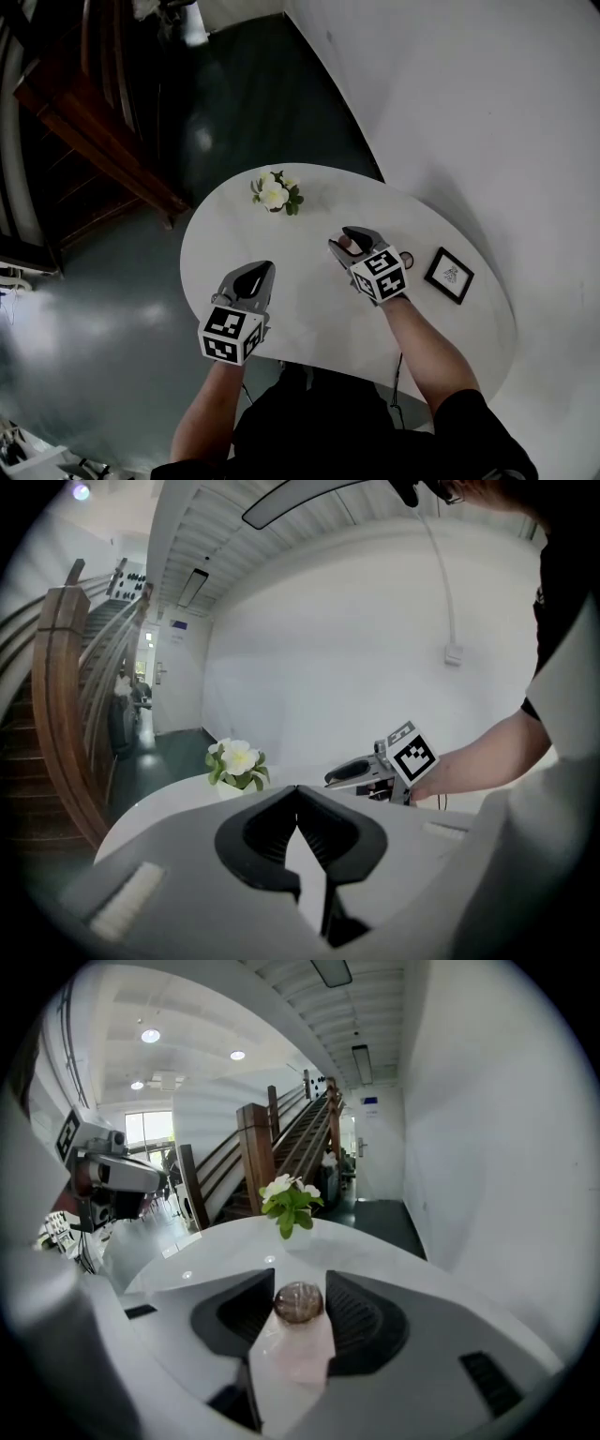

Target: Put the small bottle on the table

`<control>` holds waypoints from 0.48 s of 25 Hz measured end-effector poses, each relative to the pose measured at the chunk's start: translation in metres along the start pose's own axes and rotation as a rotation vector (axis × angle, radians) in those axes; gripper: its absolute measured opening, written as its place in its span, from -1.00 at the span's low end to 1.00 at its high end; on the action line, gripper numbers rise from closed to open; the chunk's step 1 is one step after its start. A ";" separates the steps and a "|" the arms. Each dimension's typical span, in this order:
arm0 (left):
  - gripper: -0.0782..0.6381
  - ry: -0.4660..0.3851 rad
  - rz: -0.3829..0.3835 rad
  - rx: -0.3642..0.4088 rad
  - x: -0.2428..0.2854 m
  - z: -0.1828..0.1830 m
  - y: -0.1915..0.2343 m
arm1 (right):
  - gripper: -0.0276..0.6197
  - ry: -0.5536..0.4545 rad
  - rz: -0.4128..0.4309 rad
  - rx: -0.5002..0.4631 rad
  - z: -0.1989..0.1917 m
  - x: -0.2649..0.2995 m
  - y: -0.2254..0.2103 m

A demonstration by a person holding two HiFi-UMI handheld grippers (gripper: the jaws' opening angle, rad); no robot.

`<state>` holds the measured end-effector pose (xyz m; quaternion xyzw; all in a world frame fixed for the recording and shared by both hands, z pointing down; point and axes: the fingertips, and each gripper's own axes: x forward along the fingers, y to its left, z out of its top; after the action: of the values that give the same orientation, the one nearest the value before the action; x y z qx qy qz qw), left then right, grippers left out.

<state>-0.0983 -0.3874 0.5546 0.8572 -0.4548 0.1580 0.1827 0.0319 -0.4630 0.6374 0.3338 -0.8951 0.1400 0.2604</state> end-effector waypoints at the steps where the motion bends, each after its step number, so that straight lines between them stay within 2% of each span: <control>1: -0.75 -0.003 -0.005 0.005 -0.003 0.001 -0.001 | -0.42 -0.009 -0.012 0.006 0.003 -0.005 -0.001; 8: -0.75 -0.031 -0.048 0.048 -0.026 0.008 -0.010 | -0.43 -0.070 -0.131 0.034 0.015 -0.051 0.008; 12: -0.75 -0.043 -0.083 0.081 -0.036 0.007 -0.019 | -0.53 -0.100 -0.172 0.054 0.015 -0.084 0.025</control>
<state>-0.1014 -0.3547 0.5293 0.8853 -0.4158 0.1502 0.1443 0.0638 -0.4066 0.5760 0.4231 -0.8707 0.1245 0.2175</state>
